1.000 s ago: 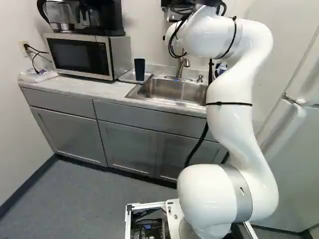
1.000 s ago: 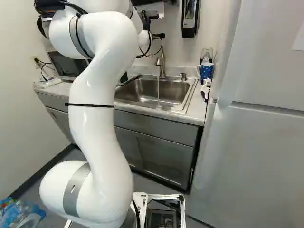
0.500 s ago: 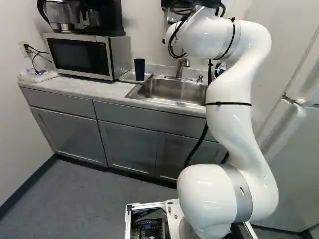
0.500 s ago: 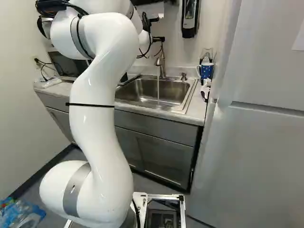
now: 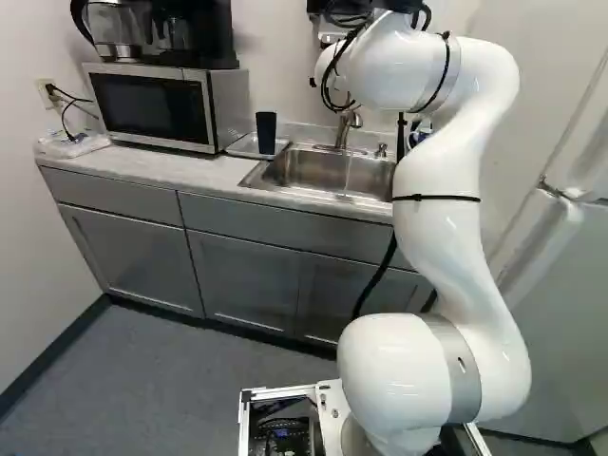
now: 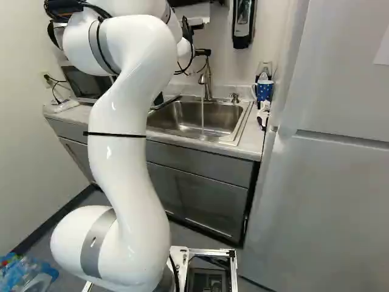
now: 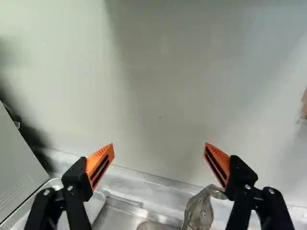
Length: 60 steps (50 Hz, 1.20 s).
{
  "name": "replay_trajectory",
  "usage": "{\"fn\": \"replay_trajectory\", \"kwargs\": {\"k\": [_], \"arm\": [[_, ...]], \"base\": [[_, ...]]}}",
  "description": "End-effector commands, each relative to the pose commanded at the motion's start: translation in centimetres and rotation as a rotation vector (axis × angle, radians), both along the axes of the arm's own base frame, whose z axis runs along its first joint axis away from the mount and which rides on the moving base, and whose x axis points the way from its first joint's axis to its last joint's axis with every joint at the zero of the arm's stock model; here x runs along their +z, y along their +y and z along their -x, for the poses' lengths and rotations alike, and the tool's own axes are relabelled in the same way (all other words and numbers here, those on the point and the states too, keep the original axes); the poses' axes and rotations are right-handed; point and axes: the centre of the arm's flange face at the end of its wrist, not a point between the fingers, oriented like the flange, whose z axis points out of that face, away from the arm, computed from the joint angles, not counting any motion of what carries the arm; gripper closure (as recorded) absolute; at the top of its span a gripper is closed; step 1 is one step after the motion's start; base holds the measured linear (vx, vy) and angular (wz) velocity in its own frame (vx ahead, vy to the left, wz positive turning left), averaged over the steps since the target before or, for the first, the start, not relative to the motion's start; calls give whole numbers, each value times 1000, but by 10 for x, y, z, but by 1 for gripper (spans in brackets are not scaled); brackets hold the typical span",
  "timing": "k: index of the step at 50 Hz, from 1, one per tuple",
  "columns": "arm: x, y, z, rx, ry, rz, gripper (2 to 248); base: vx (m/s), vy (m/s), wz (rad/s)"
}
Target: Rinse the cup and place it in the tray
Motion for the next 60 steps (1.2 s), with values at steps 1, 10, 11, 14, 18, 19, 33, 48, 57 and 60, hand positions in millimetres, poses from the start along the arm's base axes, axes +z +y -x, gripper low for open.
{"fn": "replay_trajectory", "kwargs": {"k": [1,10,11,14,18,19,33,48,57,60], "arm": [[0,0,0,0,2,0,3],[-1,2,5,2,23,-2,3],[-1,2,6,2,26,-2,3],[-1,3,7,3,33,-2,3],[-1,3,10,4,42,-3,3],[-1,4,10,4,44,-3,3],[-3,4,18,4,84,-6,3],[-5,4,27,4,132,-10,3],[-6,4,33,3,150,-11,3],[-6,4,34,3,154,-11,3]], "base": [[0,0,0],[0,0,0],[0,0,0],[0,0,0],[0,0,0],[0,0,0],[0,0,0],[0,0,0],[0,0,0],[0,0,0]]}}
